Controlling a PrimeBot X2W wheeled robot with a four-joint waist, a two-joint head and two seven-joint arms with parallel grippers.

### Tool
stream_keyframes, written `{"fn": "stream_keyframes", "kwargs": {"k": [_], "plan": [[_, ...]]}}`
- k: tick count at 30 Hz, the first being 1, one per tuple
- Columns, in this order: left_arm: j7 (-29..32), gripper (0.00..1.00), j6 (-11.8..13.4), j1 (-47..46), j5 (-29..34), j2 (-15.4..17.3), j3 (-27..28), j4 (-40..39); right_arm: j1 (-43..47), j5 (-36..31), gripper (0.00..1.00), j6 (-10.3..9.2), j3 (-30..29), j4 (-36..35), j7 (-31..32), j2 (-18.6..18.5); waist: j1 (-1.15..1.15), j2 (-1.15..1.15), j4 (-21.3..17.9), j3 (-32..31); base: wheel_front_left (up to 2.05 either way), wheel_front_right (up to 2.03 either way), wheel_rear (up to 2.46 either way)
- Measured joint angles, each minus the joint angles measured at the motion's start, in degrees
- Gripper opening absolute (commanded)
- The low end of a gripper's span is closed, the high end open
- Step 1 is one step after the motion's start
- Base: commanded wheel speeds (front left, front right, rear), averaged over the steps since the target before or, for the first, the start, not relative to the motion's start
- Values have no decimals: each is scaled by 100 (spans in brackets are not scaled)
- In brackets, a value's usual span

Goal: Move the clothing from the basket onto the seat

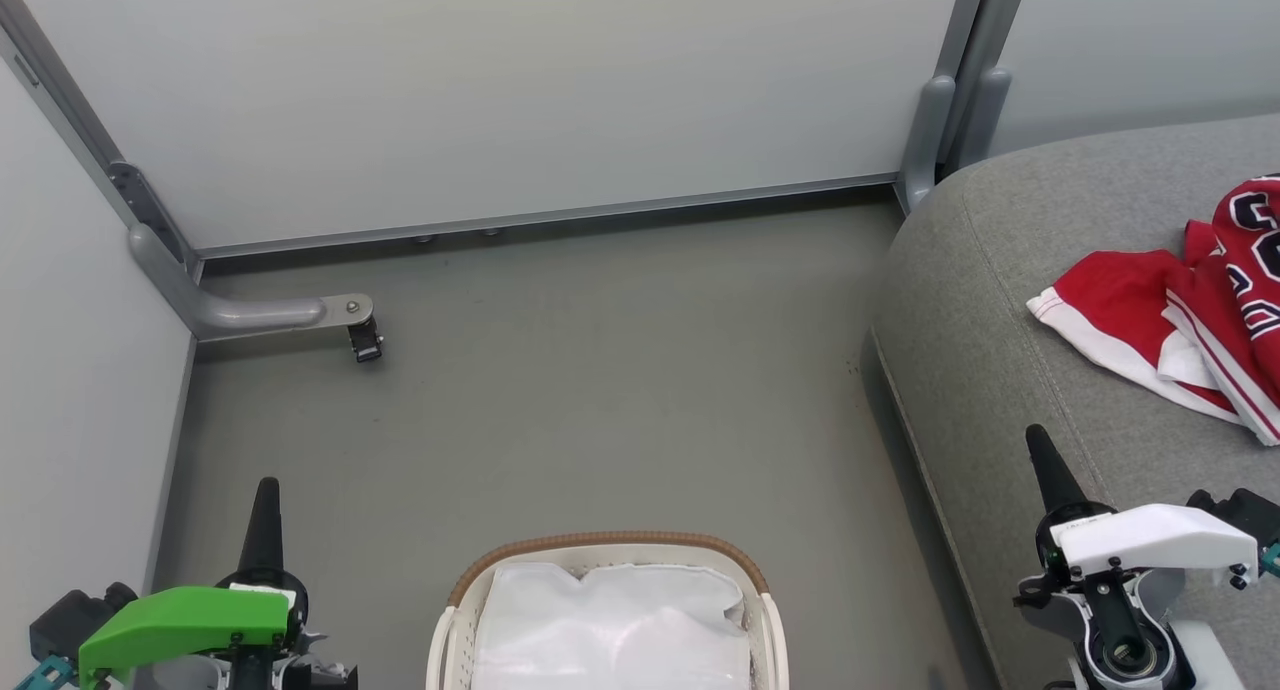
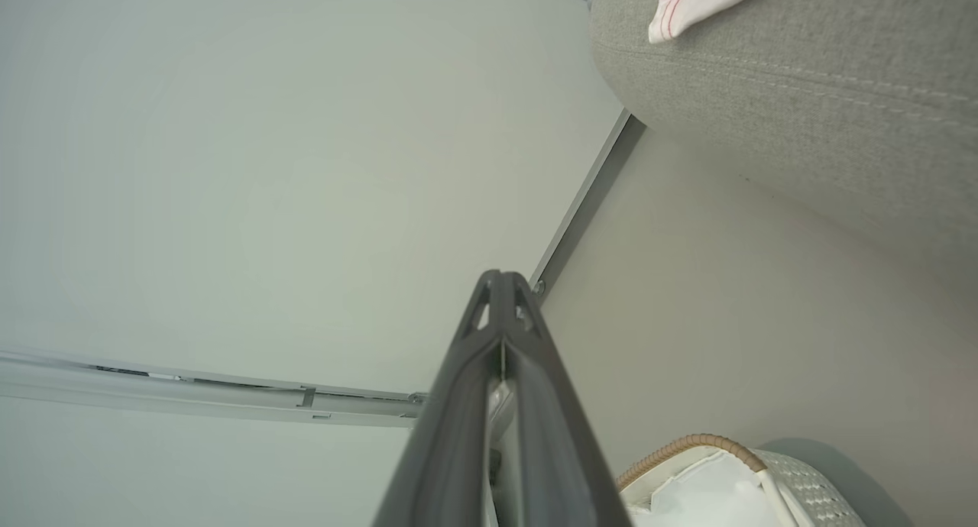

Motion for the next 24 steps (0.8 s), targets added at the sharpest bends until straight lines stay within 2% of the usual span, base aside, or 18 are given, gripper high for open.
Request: {"fn": "stream_keyframes", "kwargs": {"k": [24], "plan": [[299,0,-1,-68,-1081,-14,52,-160,104,1129,0,-1,-108,-238,305,-13,0,0,-34,-46,0,0,0]]}}
